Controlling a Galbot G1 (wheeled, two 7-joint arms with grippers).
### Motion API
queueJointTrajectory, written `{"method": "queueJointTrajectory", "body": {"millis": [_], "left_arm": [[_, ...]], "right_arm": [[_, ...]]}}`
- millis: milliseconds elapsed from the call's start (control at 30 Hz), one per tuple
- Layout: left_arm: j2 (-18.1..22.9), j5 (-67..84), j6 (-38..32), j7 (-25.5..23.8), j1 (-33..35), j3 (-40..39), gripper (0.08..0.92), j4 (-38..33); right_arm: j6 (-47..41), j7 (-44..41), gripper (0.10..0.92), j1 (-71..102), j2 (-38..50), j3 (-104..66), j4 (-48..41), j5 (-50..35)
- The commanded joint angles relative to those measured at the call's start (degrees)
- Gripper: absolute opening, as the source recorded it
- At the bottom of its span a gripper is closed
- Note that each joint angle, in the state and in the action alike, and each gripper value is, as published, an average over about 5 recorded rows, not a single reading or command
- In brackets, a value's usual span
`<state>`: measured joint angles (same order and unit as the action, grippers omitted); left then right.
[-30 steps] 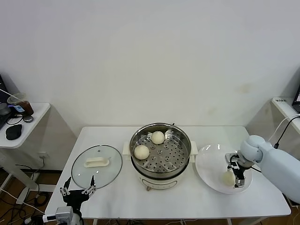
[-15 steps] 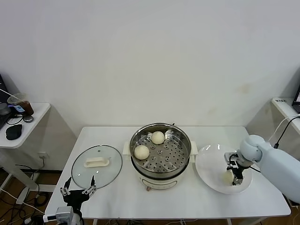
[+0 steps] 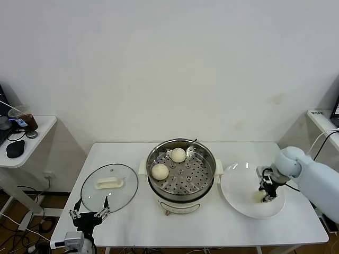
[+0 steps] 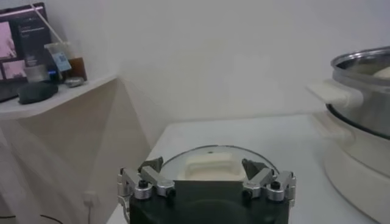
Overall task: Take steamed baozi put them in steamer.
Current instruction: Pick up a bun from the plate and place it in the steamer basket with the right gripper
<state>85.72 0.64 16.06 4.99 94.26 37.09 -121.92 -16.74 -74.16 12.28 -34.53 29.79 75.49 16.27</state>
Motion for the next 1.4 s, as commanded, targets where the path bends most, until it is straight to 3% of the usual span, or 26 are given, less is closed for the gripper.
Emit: {"method": "queueJointTrajectory", "body": {"millis": [33,300,467,633,867,1033,1167,1400], "left_arm": [[-0.2,-0.6,-0.1,0.4,-0.3,0.2,0.823,-0.2],[-0.7,-1.8,-0.4,1.2,-0.1,0.6,0.823,-1.0],[-0.5,-1.9,-0.4,1.5,0.1,0.3,0.823,-2.0],[-0.3,-1.9,-0.4,1.7,0.2,0.3,0.823,-2.3],[0.1,-1.8,-0.5,1.9,0.1,0.3,0.823,-2.1],[0.4,-1.8,-0.5,1.9,-0.2,0.1,0.823,-1.9],[0.8,-1.8,-0.5,1.8,-0.1,0.1,0.823,-2.5],[1.3,-1.9,-0.5,1.8,0.4,-0.1,0.823,-3.0]], "right_arm": [[-0.5,-2.0,0.433,-21.2,-2.3,11.4,0.2,-9.1],[0.0,-3.8,0.433,-42.1,-13.9,22.5,-1.1,-19.8],[3.6,-3.4,0.430,-44.5,-19.1,23.8,-0.9,-25.6],[22.6,-1.7,0.420,-44.9,-23.0,27.7,-1.5,-28.9],[42.8,1.2,0.424,-43.9,-25.0,34.9,0.7,-25.5],[51.6,2.3,0.428,-40.8,-26.4,35.9,2.4,-14.0],[55.0,3.0,0.429,-39.2,-27.7,35.8,3.5,-7.0],[56.7,5.4,0.431,-37.9,-29.5,39.1,4.0,-7.0]]}}
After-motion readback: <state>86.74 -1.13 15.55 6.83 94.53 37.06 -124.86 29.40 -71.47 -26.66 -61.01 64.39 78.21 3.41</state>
